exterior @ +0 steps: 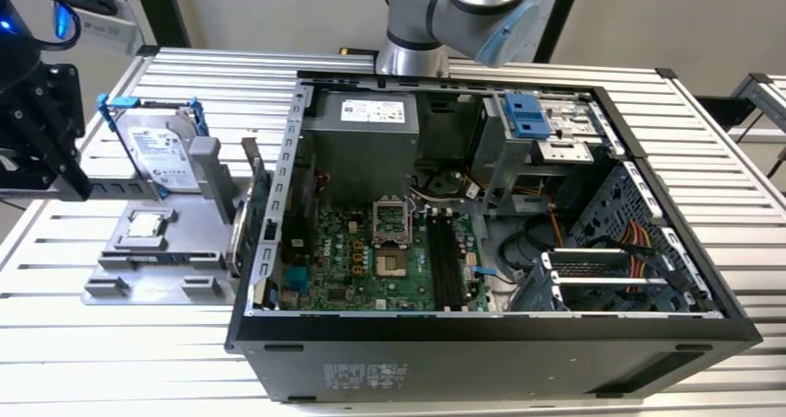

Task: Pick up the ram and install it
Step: 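Pick up the ram and move it above insertion slot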

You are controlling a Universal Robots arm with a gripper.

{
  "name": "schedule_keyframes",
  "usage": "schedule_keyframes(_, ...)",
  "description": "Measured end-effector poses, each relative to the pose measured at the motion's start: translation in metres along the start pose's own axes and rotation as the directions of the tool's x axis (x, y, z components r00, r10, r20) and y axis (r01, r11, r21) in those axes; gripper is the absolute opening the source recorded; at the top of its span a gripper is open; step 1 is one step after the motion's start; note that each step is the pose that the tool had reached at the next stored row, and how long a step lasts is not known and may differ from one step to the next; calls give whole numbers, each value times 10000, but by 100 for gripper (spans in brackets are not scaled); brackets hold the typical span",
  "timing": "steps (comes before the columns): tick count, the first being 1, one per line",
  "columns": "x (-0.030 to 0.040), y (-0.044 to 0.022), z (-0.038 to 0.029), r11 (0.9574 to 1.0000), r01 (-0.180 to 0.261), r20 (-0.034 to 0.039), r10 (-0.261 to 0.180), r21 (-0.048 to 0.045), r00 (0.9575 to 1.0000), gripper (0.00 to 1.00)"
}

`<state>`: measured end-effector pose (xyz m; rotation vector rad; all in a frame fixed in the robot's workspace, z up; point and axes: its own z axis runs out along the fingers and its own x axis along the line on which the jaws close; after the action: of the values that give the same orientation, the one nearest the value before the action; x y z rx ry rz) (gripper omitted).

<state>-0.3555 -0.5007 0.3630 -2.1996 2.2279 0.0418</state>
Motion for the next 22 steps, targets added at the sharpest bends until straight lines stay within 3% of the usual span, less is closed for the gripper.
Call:
schedule_keyframes(15,-5,3,-141,10000,-3,0,3,1,10000,0)
schedule_keyframes(22,-5,3,-150,10000,-3,0,3,0,10000,0)
